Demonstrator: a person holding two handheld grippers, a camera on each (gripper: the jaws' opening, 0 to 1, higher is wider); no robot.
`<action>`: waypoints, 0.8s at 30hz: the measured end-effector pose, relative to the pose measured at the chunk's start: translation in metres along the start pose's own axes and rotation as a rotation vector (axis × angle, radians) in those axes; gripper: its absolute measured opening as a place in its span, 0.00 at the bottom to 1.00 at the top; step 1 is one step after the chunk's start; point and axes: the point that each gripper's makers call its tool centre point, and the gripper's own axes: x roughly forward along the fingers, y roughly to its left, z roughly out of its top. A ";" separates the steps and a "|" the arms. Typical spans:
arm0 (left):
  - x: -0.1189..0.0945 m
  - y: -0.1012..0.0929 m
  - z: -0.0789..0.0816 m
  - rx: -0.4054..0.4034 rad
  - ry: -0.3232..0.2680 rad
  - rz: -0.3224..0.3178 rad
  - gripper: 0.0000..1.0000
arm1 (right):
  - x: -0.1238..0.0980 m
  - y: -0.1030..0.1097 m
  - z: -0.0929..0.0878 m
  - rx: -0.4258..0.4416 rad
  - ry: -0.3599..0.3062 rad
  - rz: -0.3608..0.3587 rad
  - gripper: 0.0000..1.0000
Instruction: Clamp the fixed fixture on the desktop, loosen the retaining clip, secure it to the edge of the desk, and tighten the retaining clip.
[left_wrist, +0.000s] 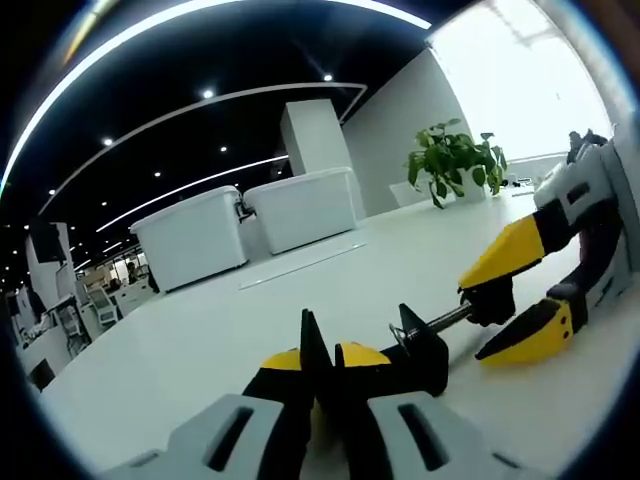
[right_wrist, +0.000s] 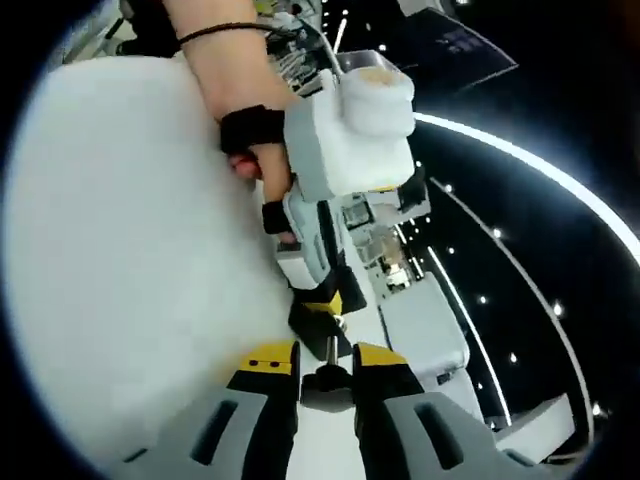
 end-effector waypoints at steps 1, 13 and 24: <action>0.000 0.000 0.000 0.002 -0.001 0.000 0.09 | -0.001 -0.002 -0.001 0.015 0.004 -0.005 0.20; 0.000 0.000 0.001 0.008 -0.003 0.002 0.09 | -0.021 -0.048 -0.011 1.271 -0.225 -0.006 0.32; 0.000 0.001 0.001 0.009 -0.003 0.003 0.09 | -0.012 -0.018 -0.033 1.272 -0.066 0.015 0.22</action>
